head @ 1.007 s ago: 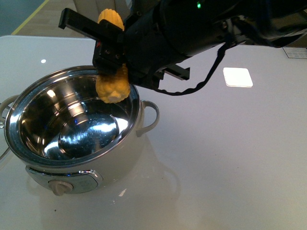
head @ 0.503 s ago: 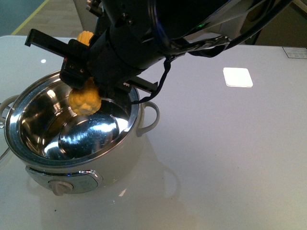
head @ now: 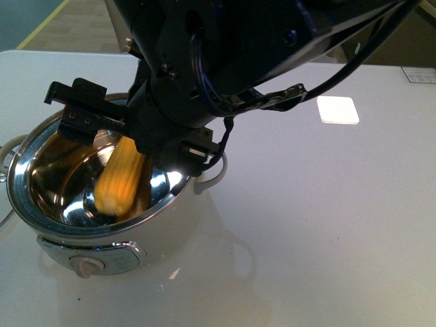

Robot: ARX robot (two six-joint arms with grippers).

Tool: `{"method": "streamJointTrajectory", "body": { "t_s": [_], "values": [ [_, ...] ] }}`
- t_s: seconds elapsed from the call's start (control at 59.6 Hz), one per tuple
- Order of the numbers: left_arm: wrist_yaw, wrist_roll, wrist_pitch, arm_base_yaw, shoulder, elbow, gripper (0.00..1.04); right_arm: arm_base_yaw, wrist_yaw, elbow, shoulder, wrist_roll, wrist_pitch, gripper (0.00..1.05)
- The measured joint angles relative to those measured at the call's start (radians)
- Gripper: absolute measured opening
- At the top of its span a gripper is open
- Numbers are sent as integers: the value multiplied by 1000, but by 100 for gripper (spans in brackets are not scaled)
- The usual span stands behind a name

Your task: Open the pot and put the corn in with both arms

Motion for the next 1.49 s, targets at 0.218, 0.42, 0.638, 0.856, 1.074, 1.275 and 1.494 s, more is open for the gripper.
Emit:
{"method": "streamJointTrajectory", "body": {
  "t_s": [0.218, 0.42, 0.638, 0.856, 1.074, 1.275, 1.494],
  "values": [
    [0, 0, 0, 0, 0, 0, 98, -68, 5, -125, -127, 19, 59, 96],
    [0, 0, 0, 0, 0, 0, 98, -184, 43, -325, -394, -40, 88, 96],
    [0, 0, 0, 0, 0, 0, 98, -364, 105, -541, -695, -202, 40, 96],
    [0, 0, 0, 0, 0, 0, 98, -509, 133, -727, -954, -342, -8, 96],
    [0, 0, 0, 0, 0, 0, 98, -536, 391, -1044, -1015, -645, 763, 62],
    [0, 0, 0, 0, 0, 0, 98, -591, 342, -1156, -1162, -708, 800, 25],
    [0, 0, 0, 0, 0, 0, 98, -634, 297, -1235, -1308, -725, 731, 2]
  ]
}}
